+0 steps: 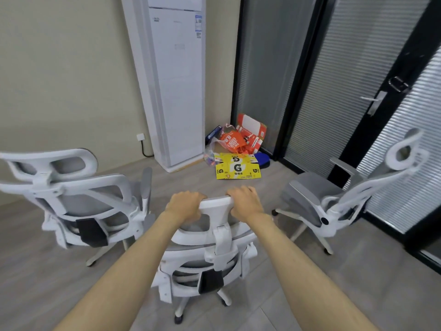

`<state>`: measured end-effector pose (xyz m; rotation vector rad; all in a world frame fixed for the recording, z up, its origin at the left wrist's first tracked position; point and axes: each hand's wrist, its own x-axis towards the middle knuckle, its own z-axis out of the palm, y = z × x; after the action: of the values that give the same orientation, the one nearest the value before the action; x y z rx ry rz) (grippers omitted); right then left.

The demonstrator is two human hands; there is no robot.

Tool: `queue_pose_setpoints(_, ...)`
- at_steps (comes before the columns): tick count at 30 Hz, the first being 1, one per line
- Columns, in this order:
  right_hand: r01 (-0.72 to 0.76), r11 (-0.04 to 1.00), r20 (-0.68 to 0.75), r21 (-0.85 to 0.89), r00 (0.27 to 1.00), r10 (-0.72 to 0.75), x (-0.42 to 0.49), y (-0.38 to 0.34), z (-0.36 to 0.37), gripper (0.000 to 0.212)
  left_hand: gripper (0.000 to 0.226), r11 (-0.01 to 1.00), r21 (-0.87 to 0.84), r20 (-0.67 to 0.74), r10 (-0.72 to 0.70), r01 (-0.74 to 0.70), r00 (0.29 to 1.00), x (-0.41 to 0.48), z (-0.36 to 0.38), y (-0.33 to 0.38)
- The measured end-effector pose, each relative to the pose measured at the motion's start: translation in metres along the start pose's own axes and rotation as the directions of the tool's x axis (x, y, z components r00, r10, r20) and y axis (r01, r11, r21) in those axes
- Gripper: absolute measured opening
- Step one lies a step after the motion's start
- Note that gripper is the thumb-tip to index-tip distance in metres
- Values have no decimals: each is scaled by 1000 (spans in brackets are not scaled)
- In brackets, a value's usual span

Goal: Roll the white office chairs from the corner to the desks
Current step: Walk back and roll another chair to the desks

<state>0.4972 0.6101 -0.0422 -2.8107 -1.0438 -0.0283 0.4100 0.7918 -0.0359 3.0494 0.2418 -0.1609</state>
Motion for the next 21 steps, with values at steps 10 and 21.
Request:
queue_pose_setpoints(10,-197,977,-142,80,968,207,-152,-8,6,32,33,999,32,-187,-9,15,982,-87,31,76)
queue_pose_setpoints(21,-538,842,-238,39,813,531,-326,-24,8,34,33,941,66,-125,337,-331,933,-174,40,160)
